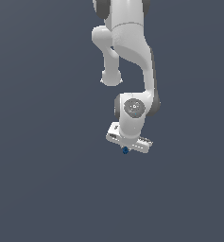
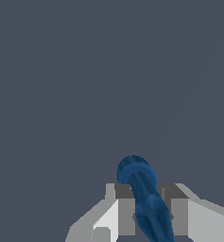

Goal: Pick up the object and move it to a goal position.

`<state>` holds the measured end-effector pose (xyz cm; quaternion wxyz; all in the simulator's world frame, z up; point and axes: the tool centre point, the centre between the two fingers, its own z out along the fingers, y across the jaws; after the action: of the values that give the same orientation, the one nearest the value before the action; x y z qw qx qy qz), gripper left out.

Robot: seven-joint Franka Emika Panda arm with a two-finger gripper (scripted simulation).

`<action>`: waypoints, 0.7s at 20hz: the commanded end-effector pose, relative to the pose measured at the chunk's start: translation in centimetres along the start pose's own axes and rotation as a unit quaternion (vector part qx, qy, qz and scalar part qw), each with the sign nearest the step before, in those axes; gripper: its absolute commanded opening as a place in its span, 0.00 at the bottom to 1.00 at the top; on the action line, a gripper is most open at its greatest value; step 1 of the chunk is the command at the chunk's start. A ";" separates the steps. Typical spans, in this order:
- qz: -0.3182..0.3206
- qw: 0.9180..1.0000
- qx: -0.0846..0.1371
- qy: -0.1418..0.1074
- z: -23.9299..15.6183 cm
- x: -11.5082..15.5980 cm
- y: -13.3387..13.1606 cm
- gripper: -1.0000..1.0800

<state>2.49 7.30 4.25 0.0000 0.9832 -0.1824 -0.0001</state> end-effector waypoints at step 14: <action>0.000 1.000 0.000 0.000 -3.2 0.0 -3.2 0.00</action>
<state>3.37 9.50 6.68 0.0003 0.9831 -0.1828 -0.0005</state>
